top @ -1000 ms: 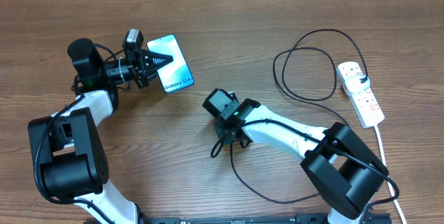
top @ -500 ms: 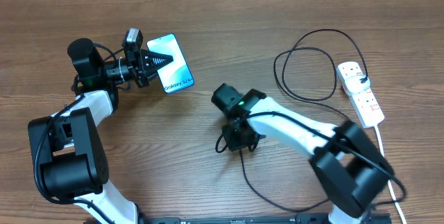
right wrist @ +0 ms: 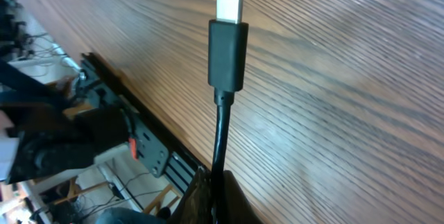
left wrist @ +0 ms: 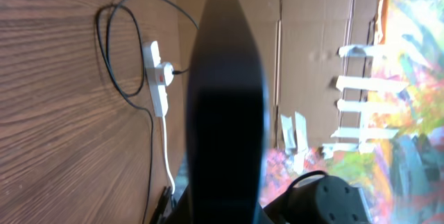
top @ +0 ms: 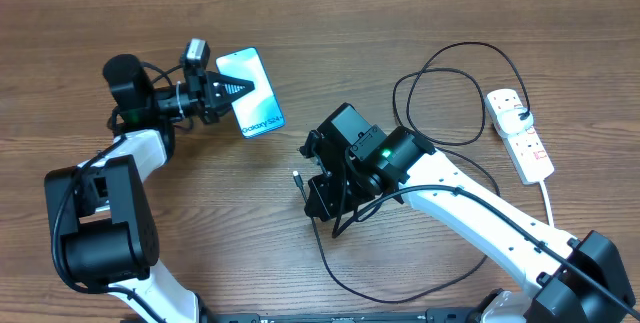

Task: Plug charger to phone and switch on socket
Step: 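Align the USB-C plug under the phone's charging port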

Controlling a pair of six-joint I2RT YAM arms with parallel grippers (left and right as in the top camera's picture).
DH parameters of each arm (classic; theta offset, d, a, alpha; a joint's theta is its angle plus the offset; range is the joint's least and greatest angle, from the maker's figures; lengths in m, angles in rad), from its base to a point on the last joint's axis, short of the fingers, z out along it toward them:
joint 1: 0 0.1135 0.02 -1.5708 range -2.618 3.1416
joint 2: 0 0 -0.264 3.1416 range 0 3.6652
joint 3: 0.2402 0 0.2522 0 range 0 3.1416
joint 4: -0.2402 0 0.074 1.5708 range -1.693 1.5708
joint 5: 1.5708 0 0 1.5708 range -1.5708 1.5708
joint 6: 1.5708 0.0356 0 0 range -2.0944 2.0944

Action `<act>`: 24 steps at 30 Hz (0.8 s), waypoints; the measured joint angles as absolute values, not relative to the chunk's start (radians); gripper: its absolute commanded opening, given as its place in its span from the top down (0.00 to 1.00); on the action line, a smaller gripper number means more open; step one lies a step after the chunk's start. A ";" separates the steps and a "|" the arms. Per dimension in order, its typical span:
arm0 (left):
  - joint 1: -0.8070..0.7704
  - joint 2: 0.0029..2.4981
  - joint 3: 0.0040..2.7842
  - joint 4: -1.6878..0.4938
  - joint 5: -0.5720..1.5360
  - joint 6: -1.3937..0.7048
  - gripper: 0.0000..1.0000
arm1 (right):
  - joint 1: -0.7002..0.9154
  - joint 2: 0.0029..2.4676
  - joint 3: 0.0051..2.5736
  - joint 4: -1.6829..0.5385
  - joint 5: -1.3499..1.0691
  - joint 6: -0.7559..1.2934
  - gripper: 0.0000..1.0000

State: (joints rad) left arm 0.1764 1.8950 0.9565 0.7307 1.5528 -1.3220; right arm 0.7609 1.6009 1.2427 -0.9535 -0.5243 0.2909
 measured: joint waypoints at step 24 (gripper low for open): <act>0.115 1.895 0.957 0.730 1.553 -1.279 0.96 | 0.737 1.601 1.295 -0.812 -0.590 0.322 0.96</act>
State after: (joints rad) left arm 0.1146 1.8950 0.9565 0.7303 1.5528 -1.2793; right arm 0.7372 1.6009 1.2945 -0.8124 -0.5903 0.3218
